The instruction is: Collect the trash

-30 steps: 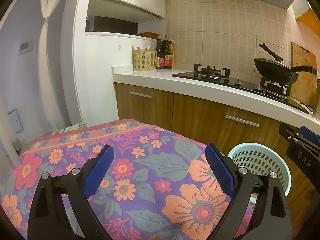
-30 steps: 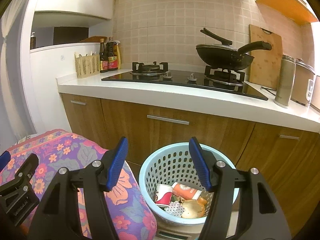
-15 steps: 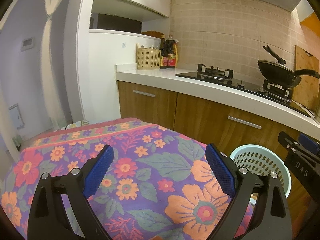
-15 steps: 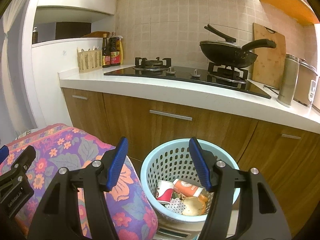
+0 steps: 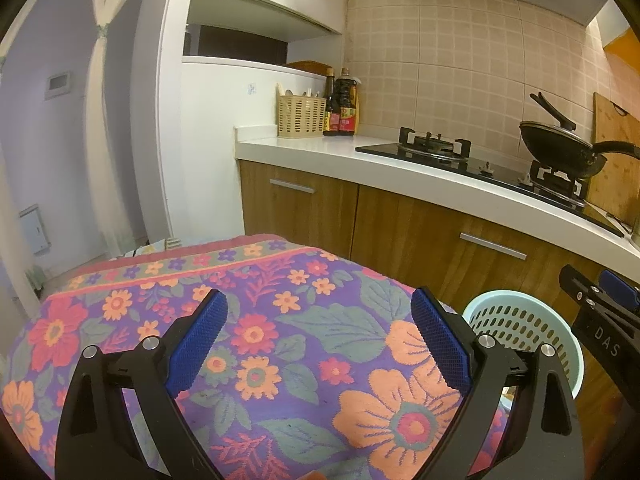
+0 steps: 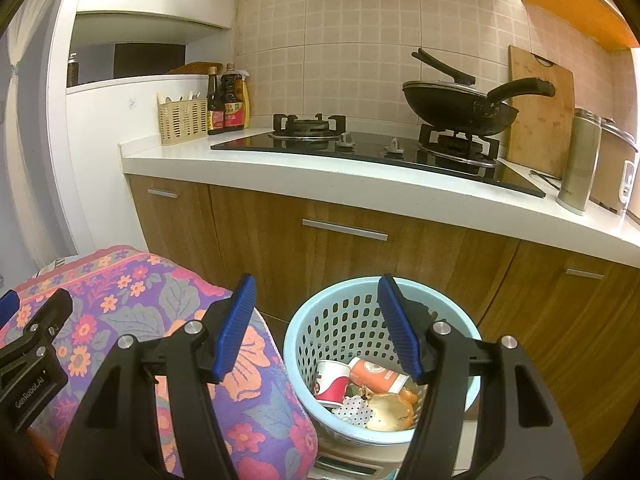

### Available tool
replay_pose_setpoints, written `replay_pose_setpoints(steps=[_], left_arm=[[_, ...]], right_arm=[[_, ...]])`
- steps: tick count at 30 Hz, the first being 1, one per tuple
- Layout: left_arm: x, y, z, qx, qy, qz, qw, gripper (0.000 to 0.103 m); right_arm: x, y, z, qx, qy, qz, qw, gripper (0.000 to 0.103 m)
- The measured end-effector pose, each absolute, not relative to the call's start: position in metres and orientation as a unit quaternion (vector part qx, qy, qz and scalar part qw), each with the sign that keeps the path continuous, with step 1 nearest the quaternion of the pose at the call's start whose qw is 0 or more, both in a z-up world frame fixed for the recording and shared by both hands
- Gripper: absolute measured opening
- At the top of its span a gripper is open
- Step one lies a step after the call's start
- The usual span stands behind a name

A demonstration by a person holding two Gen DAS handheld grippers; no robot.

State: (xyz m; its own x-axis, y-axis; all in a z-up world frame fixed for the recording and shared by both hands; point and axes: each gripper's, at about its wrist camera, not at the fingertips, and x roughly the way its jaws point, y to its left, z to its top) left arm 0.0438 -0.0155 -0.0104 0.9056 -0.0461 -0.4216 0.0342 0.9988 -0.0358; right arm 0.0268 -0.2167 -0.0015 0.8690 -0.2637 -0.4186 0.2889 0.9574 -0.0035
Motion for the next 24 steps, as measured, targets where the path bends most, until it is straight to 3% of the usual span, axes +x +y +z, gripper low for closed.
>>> replay_pose_setpoints(steps=[24], left_arm=[[0.0437, -0.0136, -0.0111, -0.011, 0.214, -0.013, 0.977, 0.091]], right_arm=[[0.0259, -0.2097, -0.0018, 0.018, 0.209, -0.142, 0.967, 0.059]])
